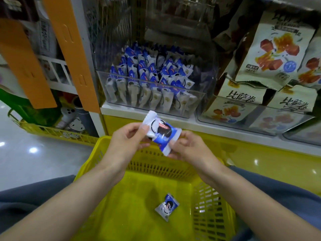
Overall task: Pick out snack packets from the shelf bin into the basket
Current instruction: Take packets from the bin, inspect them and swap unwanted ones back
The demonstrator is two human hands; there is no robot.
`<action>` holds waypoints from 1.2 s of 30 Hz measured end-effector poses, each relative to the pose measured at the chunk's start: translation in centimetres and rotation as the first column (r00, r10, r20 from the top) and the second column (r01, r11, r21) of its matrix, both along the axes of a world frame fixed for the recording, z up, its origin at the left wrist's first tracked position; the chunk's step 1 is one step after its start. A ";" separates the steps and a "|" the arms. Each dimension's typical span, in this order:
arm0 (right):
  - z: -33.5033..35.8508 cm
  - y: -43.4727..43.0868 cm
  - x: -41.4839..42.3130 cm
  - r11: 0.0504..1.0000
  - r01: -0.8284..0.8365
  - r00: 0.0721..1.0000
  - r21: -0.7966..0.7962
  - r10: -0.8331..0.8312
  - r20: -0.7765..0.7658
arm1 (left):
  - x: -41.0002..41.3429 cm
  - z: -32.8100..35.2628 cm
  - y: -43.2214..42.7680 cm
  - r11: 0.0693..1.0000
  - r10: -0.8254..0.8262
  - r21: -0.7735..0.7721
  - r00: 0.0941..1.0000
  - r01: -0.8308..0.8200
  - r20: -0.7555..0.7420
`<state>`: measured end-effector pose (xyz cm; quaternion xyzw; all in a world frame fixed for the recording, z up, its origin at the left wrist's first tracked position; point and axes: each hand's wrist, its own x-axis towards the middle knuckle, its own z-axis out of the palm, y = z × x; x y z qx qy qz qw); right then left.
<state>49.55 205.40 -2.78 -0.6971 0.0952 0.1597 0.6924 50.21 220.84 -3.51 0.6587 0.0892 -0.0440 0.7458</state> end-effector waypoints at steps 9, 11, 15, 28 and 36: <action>0.6 1.2 -0.1 0.948 -0.008 0.931 -0.320 0.124 0.345 | -0.4 -0.1 0.4 0.926 -0.168 0.366 0.968 0.090 0.187; 0.8 1.2 0.1 0.966 -0.026 0.945 -0.256 0.107 0.308 | -0.4 0.0 0.2 0.950 -0.161 0.291 0.974 0.109 0.158; 0.9 1.3 0.3 0.972 -0.074 0.953 -0.224 0.135 0.271 | -0.3 0.0 0.2 0.966 -0.137 0.234 0.982 0.105 0.127; 1.0 0.7 -0.1 0.737 0.172 0.812 -0.654 0.270 0.518 | 0.0 -0.3 0.0 0.943 -0.203 0.290 0.972 0.161 0.121; 2.6 -0.1 0.6 0.886 0.257 0.730 -0.387 0.084 0.678 | 0.5 0.5 -0.1 0.983 -0.122 0.133 0.992 0.125 -0.034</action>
